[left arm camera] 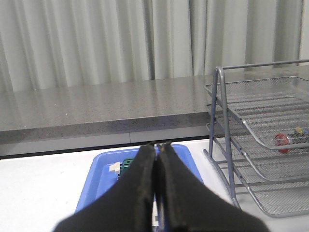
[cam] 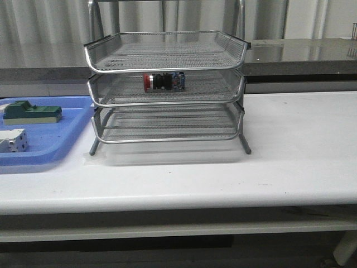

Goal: Place button on rack with both arms

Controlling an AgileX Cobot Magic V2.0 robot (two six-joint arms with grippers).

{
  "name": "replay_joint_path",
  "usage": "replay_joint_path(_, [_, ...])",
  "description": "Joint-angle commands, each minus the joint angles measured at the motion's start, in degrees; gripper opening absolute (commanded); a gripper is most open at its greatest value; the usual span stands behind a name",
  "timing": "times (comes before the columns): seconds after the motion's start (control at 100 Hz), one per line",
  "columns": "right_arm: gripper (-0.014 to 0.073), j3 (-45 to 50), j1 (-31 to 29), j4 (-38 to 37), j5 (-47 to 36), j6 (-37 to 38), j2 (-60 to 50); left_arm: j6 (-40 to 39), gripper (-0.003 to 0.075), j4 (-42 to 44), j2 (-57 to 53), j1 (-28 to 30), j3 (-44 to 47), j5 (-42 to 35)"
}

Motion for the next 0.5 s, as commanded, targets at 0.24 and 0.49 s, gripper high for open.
replay_joint_path(0.24, [-0.0057, -0.94, -0.26, -0.81, -4.06, -0.10, -0.95, -0.58, -0.0020, -0.53, 0.36, 0.15, -1.48, -4.24])
replay_joint_path(0.49, [-0.0057, -0.94, -0.26, -0.81, -4.06, -0.10, -0.95, -1.12, -0.0020, 5.33, 0.36, 0.15, -1.38, -2.50])
